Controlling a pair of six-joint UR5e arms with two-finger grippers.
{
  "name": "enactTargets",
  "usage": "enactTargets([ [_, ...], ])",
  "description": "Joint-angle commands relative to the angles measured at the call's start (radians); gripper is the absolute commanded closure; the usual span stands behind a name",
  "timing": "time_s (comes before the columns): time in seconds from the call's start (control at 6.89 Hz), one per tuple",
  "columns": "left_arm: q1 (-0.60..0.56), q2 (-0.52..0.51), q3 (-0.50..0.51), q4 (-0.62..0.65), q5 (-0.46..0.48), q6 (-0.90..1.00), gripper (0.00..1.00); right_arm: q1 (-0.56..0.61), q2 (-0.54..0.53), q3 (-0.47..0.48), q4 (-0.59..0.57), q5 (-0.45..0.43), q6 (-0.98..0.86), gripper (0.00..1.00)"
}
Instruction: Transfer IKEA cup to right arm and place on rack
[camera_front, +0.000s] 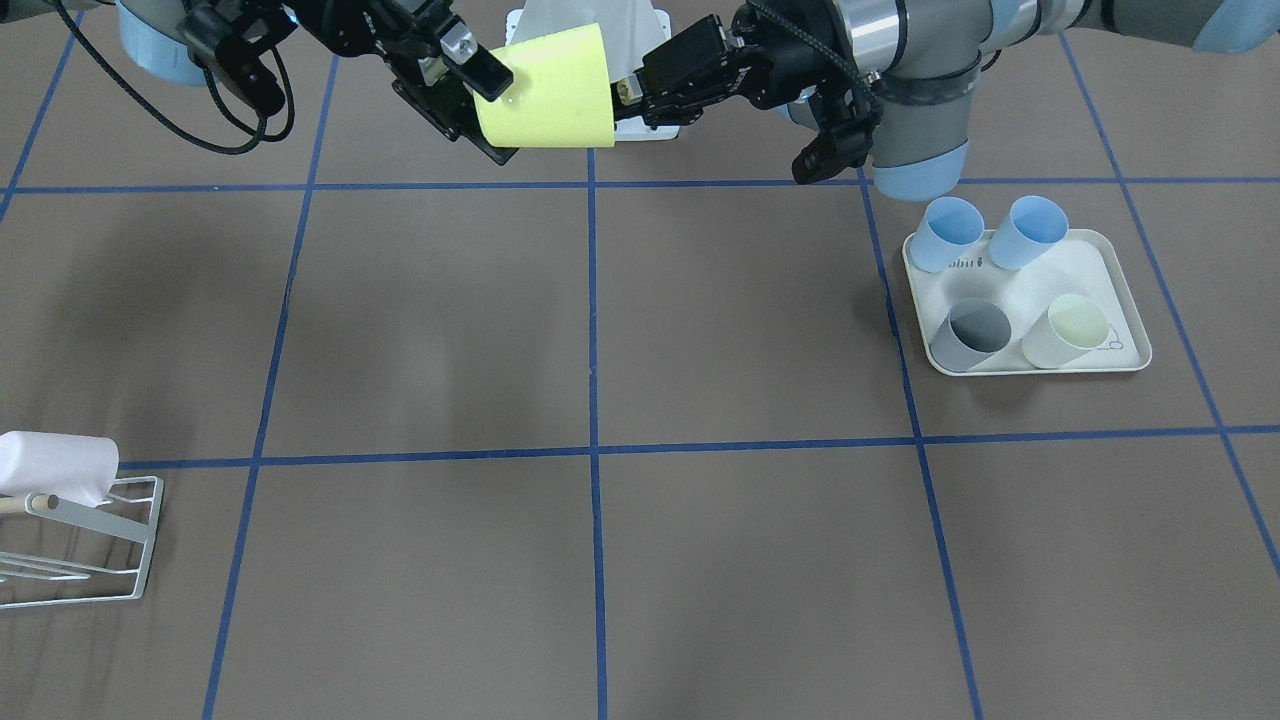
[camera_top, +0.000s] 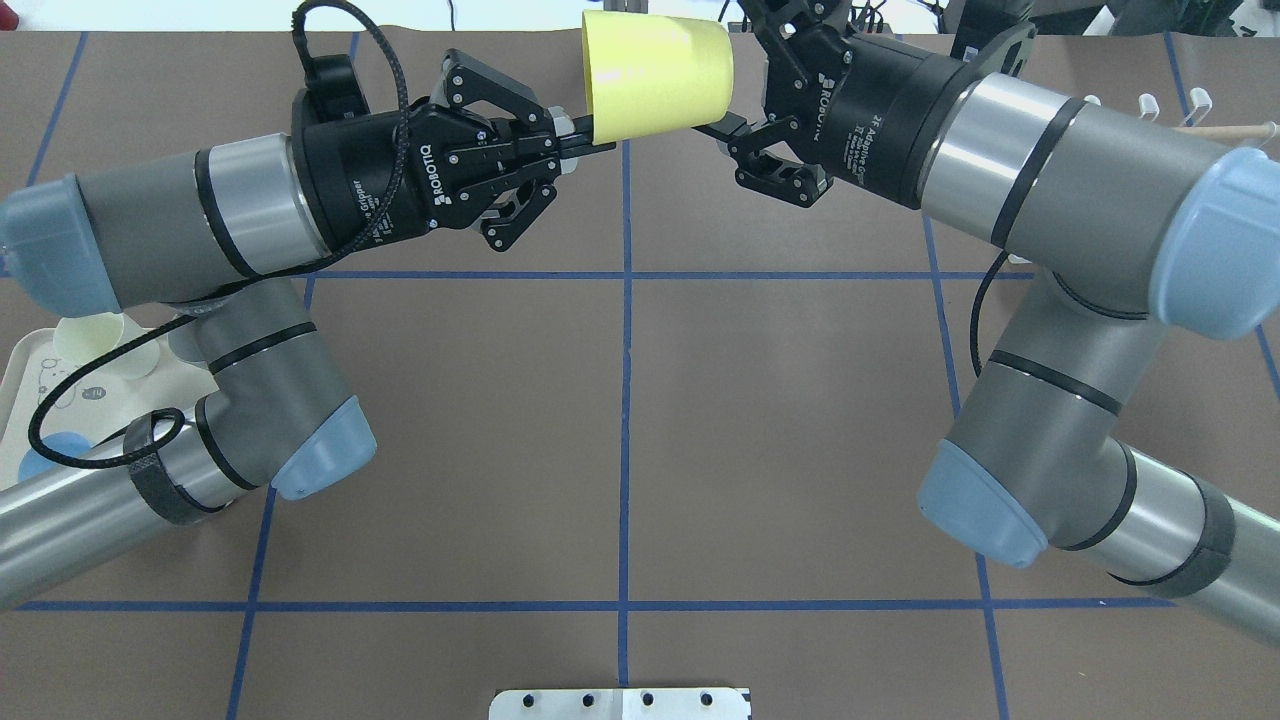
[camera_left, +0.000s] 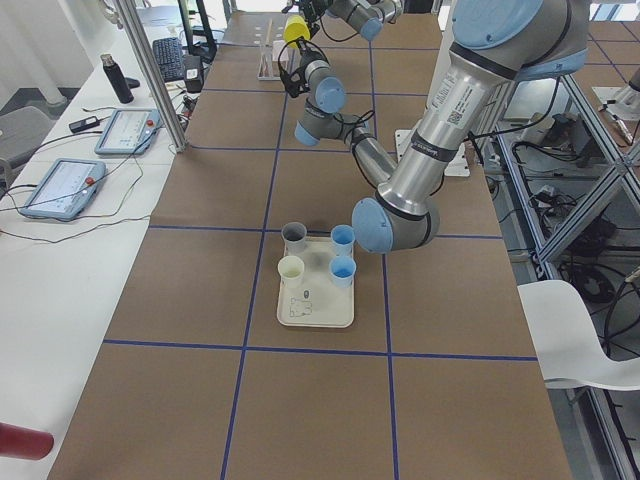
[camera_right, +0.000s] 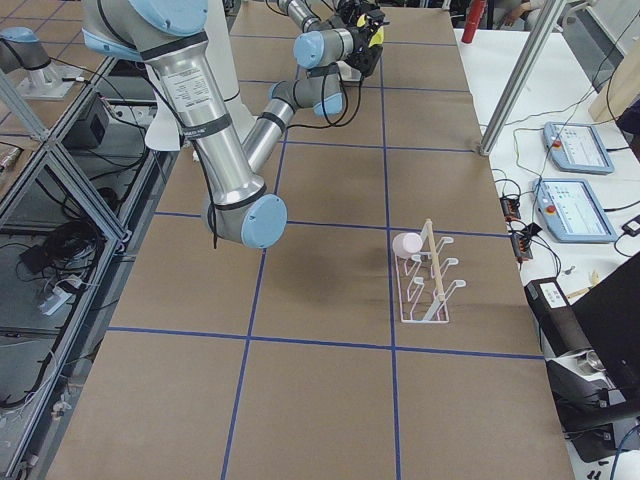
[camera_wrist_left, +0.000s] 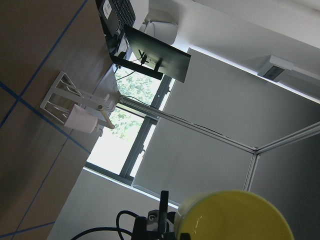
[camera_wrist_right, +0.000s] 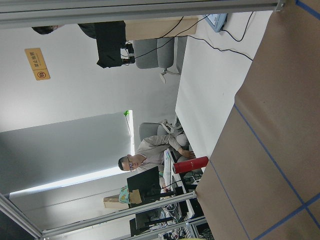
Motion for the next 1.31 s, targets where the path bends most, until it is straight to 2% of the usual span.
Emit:
enactTargets([
  [0.0,0.000,-0.002,0.001,0.000,0.001,0.000,1.00,0.000,0.000,-0.004,0.000,0.000,0.001,0.60],
  [0.15,0.000,-0.005,0.001,0.003,0.003,0.000,1.00,0.000,0.000,-0.003,0.000,0.002,0.000,1.00],
  [0.29,0.000,-0.005,0.001,0.006,0.006,0.000,0.87,0.000,0.000,-0.003,0.000,0.003,-0.006,1.00],
  [0.58,-0.001,-0.005,-0.001,0.020,0.004,0.011,0.01,0.000,0.002,-0.004,0.000,0.003,-0.005,1.00],
  [0.87,-0.010,0.006,-0.005,0.025,0.003,0.043,0.00,0.001,0.002,0.002,0.000,0.006,-0.005,1.00],
  [1.16,-0.023,0.055,-0.013,0.025,0.001,0.119,0.00,0.068,-0.052,0.005,0.000,0.087,-0.031,1.00],
])
